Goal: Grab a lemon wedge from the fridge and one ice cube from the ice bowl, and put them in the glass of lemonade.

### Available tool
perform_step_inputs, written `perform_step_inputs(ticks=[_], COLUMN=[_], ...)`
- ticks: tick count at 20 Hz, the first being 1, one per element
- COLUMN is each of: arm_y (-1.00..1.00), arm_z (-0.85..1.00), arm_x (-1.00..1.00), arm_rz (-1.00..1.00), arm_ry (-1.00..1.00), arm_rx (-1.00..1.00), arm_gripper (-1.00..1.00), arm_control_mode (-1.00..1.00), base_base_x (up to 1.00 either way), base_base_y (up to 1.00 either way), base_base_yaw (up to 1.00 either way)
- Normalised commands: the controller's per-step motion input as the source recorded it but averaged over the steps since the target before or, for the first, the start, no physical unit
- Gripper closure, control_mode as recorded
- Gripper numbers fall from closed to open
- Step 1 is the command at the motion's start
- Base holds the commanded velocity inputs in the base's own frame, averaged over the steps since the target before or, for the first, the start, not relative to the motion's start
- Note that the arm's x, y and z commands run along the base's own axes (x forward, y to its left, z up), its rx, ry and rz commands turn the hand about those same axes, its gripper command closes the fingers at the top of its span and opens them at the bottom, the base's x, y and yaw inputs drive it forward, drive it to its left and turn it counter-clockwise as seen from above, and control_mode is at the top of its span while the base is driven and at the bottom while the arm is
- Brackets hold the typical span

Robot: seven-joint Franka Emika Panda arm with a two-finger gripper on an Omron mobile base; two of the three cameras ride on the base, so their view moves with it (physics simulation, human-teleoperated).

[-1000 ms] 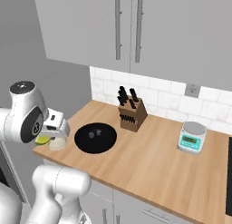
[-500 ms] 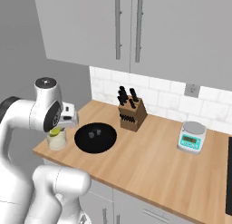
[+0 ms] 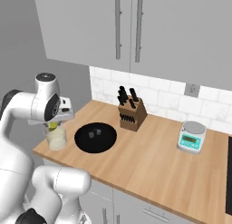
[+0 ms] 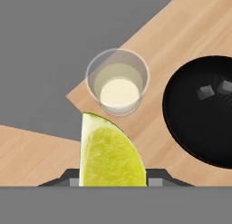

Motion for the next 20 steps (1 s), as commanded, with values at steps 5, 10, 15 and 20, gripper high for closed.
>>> perform_step_inputs(ticks=[5, 10, 15, 20], arm_y=[0.2, 0.06, 0.3, 0.15], arm_z=[-0.21, -0.28, -0.19, 0.0], arm_x=[0.03, 0.06, 0.37, 0.48], arm_rz=[0.02, 0.01, 0.02, 0.01], arm_ry=[0.0, 0.0, 0.0, 0.09], arm_rx=[-0.03, -0.01, -0.04, -0.05], arm_gripper=[1.0, 1.0, 1.0, 1.0], arm_control_mode=[-1.0, -1.0, -1.0, -1.0], base_base_x=[0.0, 0.0, 0.0, 0.0], base_base_y=[0.0, 0.0, 0.0, 0.0], base_base_yaw=[0.0, 0.0, 0.0, 0.0])
